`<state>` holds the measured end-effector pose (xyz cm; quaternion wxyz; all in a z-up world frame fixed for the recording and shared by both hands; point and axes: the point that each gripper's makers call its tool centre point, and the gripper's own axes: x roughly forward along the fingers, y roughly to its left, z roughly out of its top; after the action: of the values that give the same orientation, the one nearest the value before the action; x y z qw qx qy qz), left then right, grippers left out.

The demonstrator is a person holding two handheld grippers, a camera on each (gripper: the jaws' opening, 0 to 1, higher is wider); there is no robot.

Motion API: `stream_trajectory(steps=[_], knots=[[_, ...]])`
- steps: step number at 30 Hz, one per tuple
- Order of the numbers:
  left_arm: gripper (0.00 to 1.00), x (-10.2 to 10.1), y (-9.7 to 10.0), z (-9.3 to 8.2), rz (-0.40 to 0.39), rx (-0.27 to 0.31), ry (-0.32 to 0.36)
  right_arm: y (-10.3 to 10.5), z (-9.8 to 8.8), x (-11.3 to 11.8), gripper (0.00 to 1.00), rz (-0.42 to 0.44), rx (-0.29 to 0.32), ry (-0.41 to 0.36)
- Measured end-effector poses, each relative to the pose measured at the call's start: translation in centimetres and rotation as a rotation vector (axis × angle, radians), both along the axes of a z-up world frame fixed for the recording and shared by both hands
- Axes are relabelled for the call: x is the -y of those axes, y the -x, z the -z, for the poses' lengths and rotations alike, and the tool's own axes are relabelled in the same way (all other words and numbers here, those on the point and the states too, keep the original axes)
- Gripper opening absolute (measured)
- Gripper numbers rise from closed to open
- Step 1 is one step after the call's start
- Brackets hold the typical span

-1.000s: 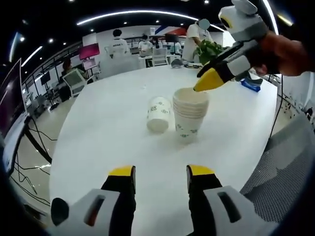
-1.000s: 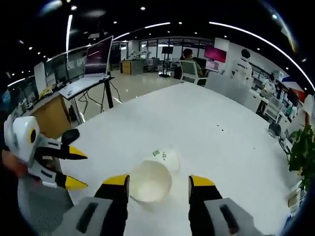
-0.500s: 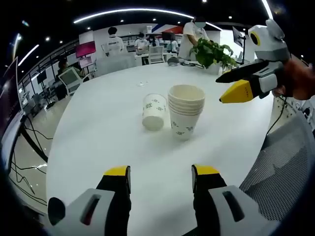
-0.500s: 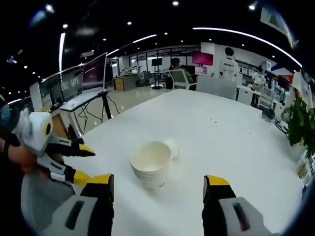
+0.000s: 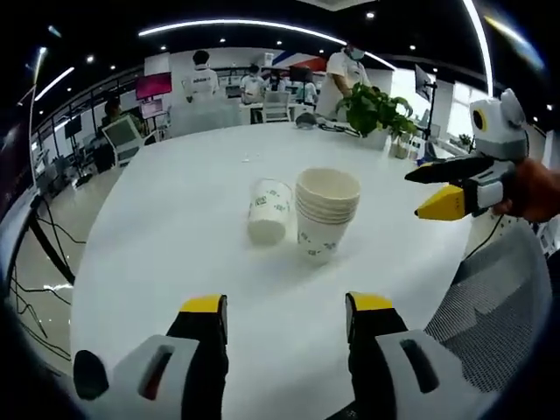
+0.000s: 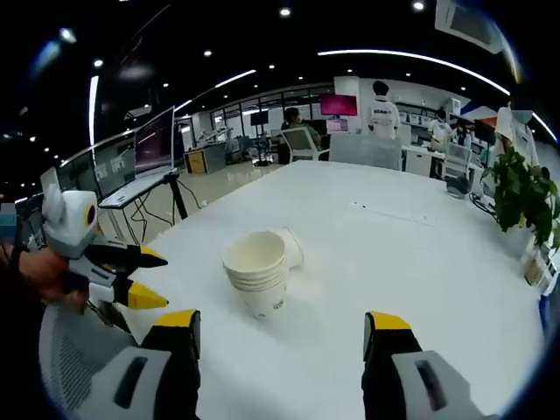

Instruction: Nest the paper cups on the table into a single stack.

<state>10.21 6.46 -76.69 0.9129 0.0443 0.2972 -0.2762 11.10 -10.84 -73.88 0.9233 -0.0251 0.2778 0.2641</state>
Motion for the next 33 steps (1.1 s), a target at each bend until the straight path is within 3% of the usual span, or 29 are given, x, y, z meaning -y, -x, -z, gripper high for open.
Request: stream_trajectory(steps=[8, 12, 22, 28, 31, 33], knots=[[0.59, -1.4, -2.6, -0.5, -0.019, 0.013, 0.027, 0.9, -1.2, 1.7, 0.82, 0.057, 0.027, -0.041], [0.59, -1.7, -4.0, -1.8, -0.012, 0.032, 0.027, 1.2, -1.9, 1.8, 0.83, 0.062, 0.051, -0.046], [0.59, -2.9, -10.0, -2.2, 0.038, 0.034, 0.006, 1.9, -2.1, 2.3, 0.83, 0.072, 0.045, -0.051], [0.56, -1.9, -13.8, -2.7, 0.061, 0.013, 0.040, 2.0, -3.0, 2.5, 0.83, 0.084, 0.054, -0.068], [0.56, -0.5, -15.2, -3.3, 0.082, -0.005, 0.078, 2.3, -2.9, 2.4, 0.83, 0.088, 0.053, -0.079], [0.57, 0.5, -16.0, -2.7, 0.117, -0.035, 0.079, 2.8, -2.7, 2.1, 0.84, 0.080, 0.049, -0.078]])
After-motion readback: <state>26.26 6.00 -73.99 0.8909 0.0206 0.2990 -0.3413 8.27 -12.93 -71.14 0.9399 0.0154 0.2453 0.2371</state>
